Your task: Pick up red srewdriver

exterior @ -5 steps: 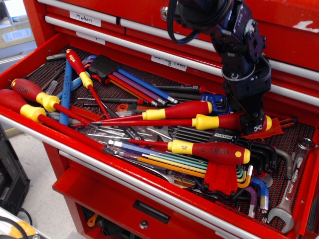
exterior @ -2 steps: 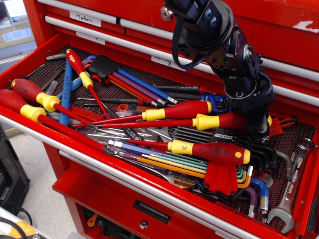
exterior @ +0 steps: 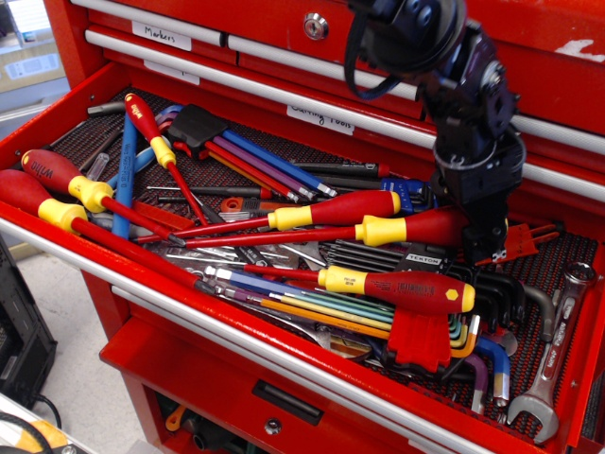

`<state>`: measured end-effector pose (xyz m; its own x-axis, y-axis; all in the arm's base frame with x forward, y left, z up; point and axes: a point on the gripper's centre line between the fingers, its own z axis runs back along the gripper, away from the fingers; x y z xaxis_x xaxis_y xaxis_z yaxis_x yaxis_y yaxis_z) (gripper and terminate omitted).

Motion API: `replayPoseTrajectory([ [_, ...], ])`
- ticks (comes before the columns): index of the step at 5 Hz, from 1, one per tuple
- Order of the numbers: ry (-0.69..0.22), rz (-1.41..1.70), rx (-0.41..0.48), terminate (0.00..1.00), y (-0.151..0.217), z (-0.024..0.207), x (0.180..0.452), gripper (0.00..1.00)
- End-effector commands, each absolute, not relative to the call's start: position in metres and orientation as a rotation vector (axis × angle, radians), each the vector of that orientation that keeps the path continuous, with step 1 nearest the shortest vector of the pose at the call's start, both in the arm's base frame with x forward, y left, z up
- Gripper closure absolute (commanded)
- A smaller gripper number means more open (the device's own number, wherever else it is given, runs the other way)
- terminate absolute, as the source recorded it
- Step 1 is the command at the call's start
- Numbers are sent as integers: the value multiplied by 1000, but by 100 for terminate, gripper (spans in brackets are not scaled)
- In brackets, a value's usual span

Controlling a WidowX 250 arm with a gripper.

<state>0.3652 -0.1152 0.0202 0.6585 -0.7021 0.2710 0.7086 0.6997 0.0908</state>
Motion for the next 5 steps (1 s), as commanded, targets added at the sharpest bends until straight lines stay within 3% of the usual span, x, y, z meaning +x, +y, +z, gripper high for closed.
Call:
replayPoseTrajectory([
  [1,-287,-769,27,0,-133,86,360,100],
  [2,-250,-755,64,0,-130,105,348,100],
  [3,-203,-754,142,0,-120,138,340,100],
  [5,-132,-803,259,0,-90,199,344,100],
])
